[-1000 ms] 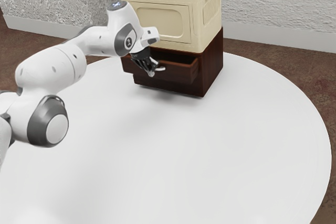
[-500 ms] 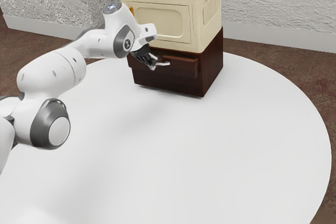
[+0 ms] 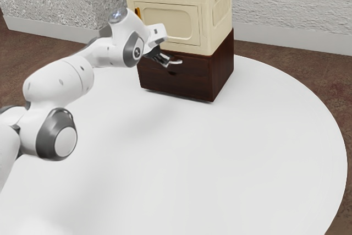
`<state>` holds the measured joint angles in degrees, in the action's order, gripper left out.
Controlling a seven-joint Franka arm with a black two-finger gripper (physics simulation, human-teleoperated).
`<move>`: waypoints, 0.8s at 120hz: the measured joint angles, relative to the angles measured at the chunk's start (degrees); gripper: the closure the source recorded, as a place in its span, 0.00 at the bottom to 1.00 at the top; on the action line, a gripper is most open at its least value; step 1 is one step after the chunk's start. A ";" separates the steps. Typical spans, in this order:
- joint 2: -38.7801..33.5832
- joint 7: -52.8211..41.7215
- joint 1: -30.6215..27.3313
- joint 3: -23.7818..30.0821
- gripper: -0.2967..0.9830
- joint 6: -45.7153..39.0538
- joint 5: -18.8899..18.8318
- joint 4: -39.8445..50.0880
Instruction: Push the drawer handle with one arm to close the drawer
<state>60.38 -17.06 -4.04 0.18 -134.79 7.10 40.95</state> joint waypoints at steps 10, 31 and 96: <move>0.59 -0.36 0.00 0.17 0.85 -1.82 -0.04 -0.74; -11.07 -0.65 1.11 0.47 0.85 -2.63 1.24 14.81; -59.12 7.46 7.56 -0.12 0.43 36.56 -3.90 50.02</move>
<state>1.27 -9.60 3.52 0.06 -98.23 3.20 90.97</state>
